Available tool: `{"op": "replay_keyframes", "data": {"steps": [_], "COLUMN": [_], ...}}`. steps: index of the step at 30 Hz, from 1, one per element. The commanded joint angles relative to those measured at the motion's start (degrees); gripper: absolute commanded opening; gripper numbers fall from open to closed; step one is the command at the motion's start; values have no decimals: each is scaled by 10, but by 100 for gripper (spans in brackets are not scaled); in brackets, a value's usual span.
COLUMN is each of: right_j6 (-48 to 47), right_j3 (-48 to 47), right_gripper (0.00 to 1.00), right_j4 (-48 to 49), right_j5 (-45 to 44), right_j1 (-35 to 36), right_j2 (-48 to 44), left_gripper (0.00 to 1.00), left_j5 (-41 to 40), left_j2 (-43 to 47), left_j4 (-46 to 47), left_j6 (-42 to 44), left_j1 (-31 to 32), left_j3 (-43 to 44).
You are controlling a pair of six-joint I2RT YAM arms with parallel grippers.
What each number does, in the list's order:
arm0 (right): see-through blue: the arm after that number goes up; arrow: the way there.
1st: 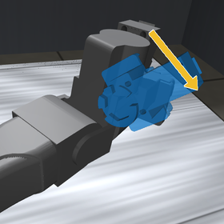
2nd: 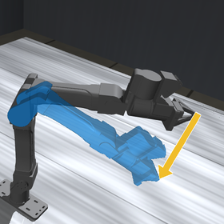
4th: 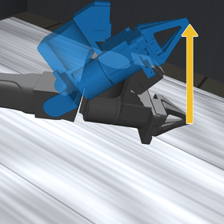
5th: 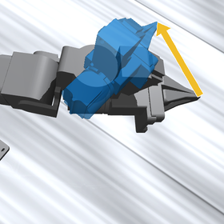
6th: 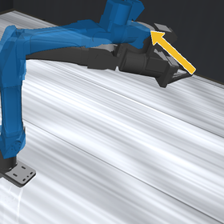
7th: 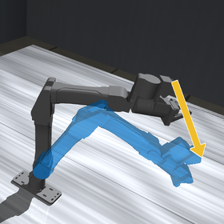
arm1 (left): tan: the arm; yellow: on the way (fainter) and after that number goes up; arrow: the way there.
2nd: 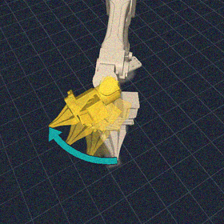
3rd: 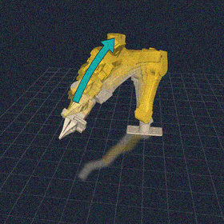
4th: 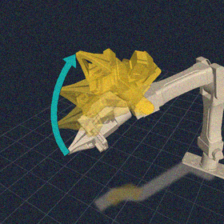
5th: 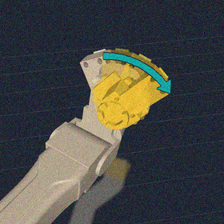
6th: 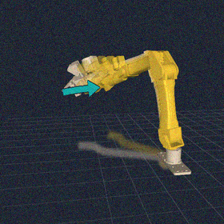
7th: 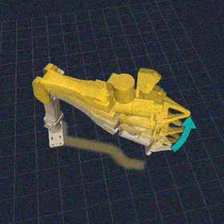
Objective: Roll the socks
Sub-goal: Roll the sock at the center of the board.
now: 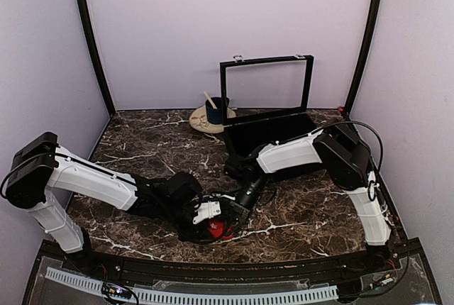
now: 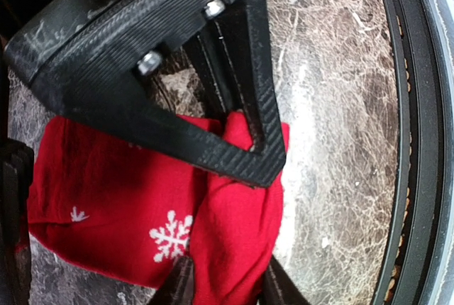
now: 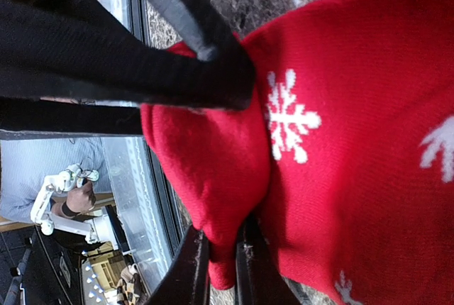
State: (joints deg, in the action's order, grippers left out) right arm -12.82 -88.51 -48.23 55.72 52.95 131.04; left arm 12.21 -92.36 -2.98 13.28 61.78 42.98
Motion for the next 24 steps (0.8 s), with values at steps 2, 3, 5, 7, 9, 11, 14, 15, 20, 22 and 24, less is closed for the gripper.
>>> {"op": "replay_keyframes", "data": {"steps": [2, 3, 5, 7, 9, 11, 14, 15, 20, 22, 24], "right_j6": [-5, -4, -3, -1, 2, 4, 7, 9, 19, 24, 30], "right_j3": [-4, -4, -5, -5, -2, 3, 19, 26, 60, 71, 83], "right_gripper": [0, 0, 0, 0, 3, 6, 10, 11, 20, 22, 25], "right_j4": [-15, -15, -15, -15, -12, -7, 3, 7, 33, 47, 61], "right_j5": [-47, -48, -51, -55, -57, -59, -56, -53, -36, -29, -22], "right_j1": [-7, -8, -9, -9, -11, -13, -17, -19, -30, -35, -40], "right_j2": [30, 30, 30, 29, 26, 21, 12, 8, -18, -27, -37], "left_gripper": [26, 23, 17, 8, 0, 0, 0, 0, 0, 0, 0], "left_j5": [3, 5, 9, 12, 11, 11, 13, 14, 31, 34, 39], "left_j2": [-2, -4, -7, -10, -12, -12, -17, -19, -22, -24, -28], "left_j4": [-15, -17, -20, -22, -21, -17, -14, -12, -3, -3, -7], "left_j6": [11, 12, 13, 10, 5, -4, -19, -27, -60, -64, -66], "left_j1": [4, 4, 4, 4, 3, 3, -1, -3, -22, -24, -25], "left_j3": [14, 14, 15, 15, 13, 8, 2, -1, -12, -12, -9]}}
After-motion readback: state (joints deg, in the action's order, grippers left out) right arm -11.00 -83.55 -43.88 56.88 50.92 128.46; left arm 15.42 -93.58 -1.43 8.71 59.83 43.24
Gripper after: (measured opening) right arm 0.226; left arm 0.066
